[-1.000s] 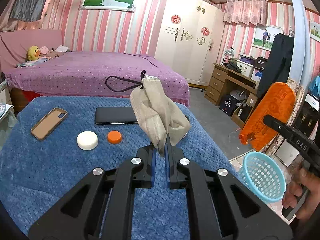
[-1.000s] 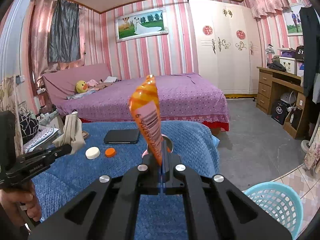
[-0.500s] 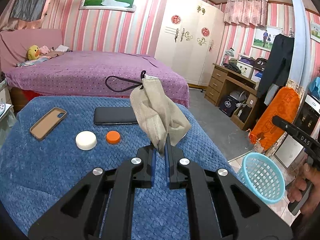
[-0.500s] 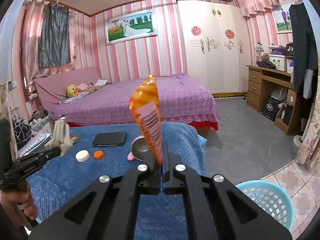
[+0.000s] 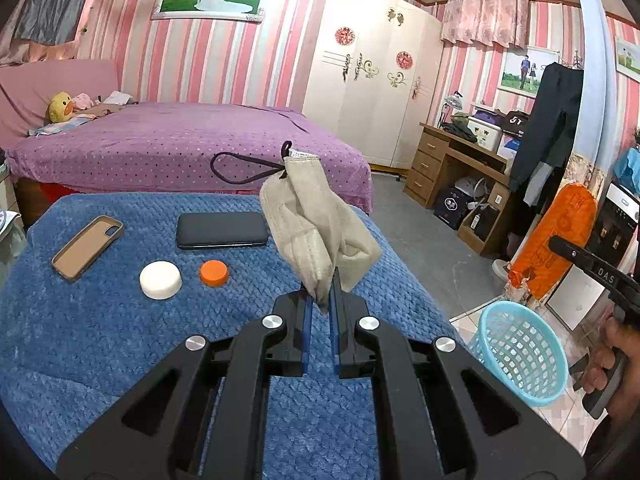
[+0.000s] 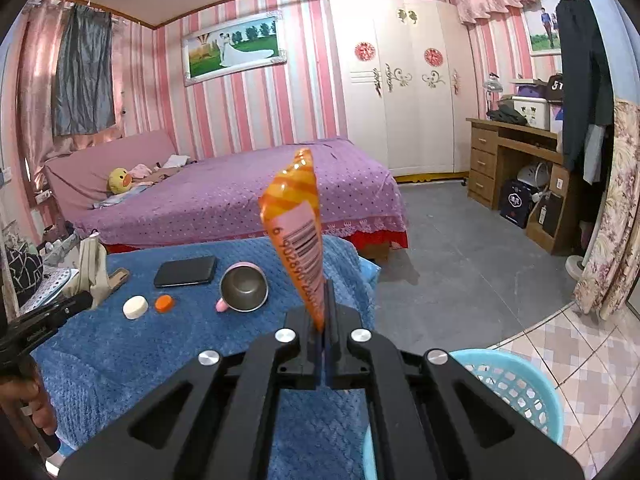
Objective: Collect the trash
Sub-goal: 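Carry the mask and snack bag toward the wastebasket with both grippers, then open both grippers over the wastebasket to drop the mask and snack bag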
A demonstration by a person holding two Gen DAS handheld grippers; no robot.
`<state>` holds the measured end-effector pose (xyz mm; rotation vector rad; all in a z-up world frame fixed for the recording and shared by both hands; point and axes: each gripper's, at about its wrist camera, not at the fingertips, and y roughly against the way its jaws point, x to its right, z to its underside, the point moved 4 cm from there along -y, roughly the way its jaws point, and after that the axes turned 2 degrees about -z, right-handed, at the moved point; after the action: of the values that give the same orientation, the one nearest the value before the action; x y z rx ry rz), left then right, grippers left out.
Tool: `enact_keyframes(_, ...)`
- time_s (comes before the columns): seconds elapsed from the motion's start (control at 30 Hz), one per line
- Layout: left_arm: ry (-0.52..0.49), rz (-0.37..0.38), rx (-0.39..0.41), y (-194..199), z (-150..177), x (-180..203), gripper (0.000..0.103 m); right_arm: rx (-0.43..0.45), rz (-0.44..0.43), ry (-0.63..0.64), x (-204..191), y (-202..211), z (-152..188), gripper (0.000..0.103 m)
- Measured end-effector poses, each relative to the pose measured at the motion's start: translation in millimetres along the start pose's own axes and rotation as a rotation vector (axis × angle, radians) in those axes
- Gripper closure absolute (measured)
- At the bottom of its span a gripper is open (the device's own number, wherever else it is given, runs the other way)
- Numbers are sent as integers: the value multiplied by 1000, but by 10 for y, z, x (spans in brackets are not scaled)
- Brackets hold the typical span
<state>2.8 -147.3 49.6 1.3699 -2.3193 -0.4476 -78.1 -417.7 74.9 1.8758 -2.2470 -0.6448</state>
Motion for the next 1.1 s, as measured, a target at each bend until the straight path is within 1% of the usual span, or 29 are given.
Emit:
enact_keyframes(0.17,-8,2,-3,-22,0,59,97,0,5,-3,44,23,-2,103)
enact_keyframes(0.3,-14,18,-8,-42,4,159,97,9,9,-36,168,58,-1,102)
enact_keyframes(0.4,-6,61,-18,-59,8,274,97,16,-7,-59,238,82,-10,102)
enact_keyframes(0.47,-16,72,-23,-92,7,389,97,18,-16,-77,291,101,-8,101)
enact_keyframes(0.57,-41,95,-39,-164,36,621,97,27,-12,-100,374,135,-7,101)
enact_keyframes(0.67,-83,137,-58,-252,92,977,97,37,8,-123,504,179,-6,101)
enact_keyframes(0.8,-75,215,-90,-403,192,1386,97,48,34,-169,722,253,7,101)
enact_keyframes(1.0,-140,327,-158,-643,437,2181,97,63,90,-223,1021,342,50,101)
enact_keyframes(1.03,-149,339,-165,-661,463,2267,97,69,106,-232,1060,357,44,99)
enact_keyframes(1.1,-174,378,-193,-723,542,2495,97,83,135,-246,1140,393,46,66)
